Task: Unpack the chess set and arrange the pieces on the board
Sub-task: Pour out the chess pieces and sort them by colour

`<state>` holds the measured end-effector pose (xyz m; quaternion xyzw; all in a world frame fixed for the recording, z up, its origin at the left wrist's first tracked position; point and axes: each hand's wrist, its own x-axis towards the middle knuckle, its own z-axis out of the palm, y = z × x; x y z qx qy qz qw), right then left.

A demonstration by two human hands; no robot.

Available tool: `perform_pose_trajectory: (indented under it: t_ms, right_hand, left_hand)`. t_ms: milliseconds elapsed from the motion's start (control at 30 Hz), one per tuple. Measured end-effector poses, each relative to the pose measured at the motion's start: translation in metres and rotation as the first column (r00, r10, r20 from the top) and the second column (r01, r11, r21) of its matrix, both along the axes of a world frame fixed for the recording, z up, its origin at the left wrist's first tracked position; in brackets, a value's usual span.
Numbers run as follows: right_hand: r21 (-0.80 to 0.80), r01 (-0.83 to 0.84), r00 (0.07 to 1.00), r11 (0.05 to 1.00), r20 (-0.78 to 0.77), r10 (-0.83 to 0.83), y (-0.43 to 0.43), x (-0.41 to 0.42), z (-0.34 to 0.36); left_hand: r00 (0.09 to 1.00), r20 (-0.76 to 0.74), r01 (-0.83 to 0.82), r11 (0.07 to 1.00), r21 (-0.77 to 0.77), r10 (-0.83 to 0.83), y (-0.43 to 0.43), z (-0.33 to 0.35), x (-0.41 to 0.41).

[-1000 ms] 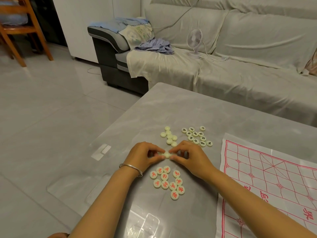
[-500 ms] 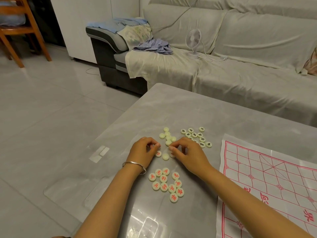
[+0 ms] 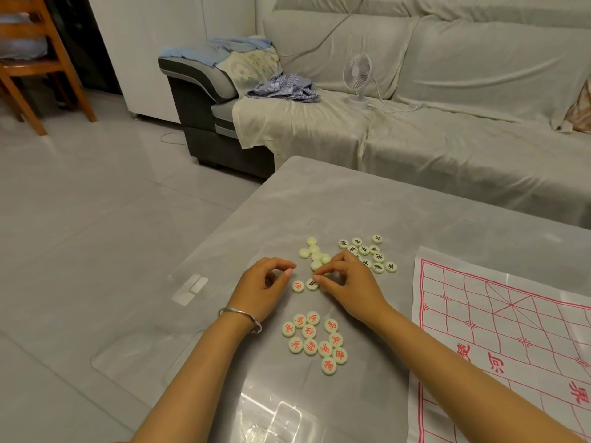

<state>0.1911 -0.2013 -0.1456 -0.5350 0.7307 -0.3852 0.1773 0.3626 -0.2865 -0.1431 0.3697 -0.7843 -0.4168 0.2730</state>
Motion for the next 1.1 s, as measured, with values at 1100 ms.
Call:
perform_pose_trajectory:
  t_ms: [1100]
  right_hand:
    - [-0.126, 0.159, 0.980, 0.979, -0.097, -0.172, 0.050, -0.033, 0.000]
  left_hand:
    - [0.949, 0.036, 0.263, 0.847, 0.462, -0.314, 0.049, 0.024, -0.023]
